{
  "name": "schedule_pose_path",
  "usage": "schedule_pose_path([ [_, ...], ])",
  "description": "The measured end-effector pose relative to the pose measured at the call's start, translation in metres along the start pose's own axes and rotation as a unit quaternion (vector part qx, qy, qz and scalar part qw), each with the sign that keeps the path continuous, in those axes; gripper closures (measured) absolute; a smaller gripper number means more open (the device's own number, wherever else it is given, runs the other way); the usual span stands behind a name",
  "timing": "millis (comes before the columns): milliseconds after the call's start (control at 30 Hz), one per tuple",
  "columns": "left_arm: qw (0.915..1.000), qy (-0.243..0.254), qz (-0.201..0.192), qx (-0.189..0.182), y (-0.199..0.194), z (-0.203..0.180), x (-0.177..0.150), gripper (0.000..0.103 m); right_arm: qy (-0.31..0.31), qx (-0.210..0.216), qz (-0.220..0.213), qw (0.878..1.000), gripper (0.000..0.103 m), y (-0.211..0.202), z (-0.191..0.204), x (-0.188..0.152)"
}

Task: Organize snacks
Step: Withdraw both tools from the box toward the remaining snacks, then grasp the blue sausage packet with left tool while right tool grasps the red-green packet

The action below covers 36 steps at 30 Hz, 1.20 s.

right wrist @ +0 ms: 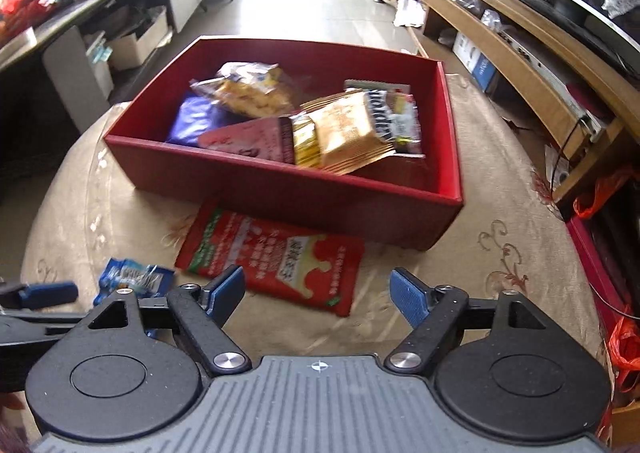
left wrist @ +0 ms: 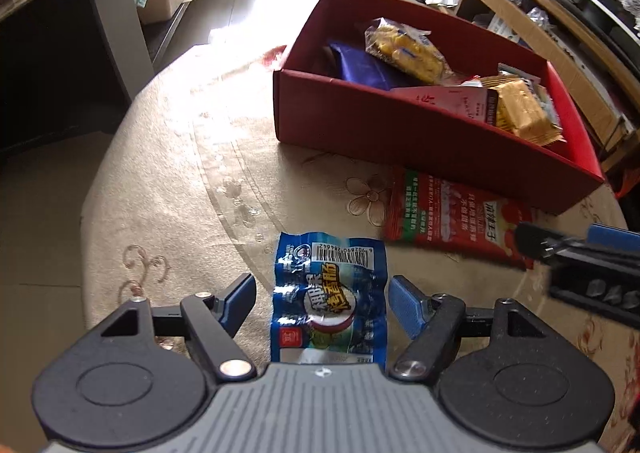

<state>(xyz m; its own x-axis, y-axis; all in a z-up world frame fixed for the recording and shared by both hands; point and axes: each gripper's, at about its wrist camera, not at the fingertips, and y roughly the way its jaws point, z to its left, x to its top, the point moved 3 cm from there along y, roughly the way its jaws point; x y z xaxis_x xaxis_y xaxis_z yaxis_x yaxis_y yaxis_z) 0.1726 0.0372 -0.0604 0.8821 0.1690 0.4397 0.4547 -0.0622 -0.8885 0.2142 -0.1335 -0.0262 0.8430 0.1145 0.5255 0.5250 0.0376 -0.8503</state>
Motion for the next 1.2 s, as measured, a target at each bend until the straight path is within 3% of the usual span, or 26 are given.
schedule_pose_path([
  [133,0.9998,-0.008,0.017,0.004,0.014,0.000,-0.001,0.035,0.038,0.015,0.014,0.999,0.017,0.007,-0.021,0.008],
  [267,0.9998,0.009,0.009,0.014,0.015,-0.003,-0.004,0.038,0.074,0.053,0.020,0.996,0.017,0.018,-0.033,0.015],
  [600,0.9995,0.020,0.022,-0.013,0.006,0.004,-0.012,0.048,0.019,0.115,0.014,0.993,0.017,0.048,-0.008,0.025],
  [800,0.9993,0.017,0.029,-0.019,0.005,0.005,-0.011,0.048,-0.028,0.144,0.046,0.988,0.015,0.051,0.016,0.012],
  [933,0.9990,0.025,0.033,-0.017,0.004,0.006,-0.012,0.046,-0.007,0.215,0.112,0.970,0.019,0.030,0.019,-0.008],
  [1000,0.9990,0.026,0.032,-0.017,0.003,0.008,-0.015,0.046,0.001,0.199,0.109,0.974,0.019,0.019,0.011,-0.010],
  [1133,0.9989,0.035,0.029,-0.011,0.001,0.009,-0.016,0.045,-0.076,0.090,0.050,0.992,0.018,0.010,0.017,-0.004],
  [1200,0.9987,0.043,0.027,-0.006,0.000,0.008,-0.017,0.044,-0.097,0.095,0.053,0.989,0.019,0.019,0.031,0.001],
])
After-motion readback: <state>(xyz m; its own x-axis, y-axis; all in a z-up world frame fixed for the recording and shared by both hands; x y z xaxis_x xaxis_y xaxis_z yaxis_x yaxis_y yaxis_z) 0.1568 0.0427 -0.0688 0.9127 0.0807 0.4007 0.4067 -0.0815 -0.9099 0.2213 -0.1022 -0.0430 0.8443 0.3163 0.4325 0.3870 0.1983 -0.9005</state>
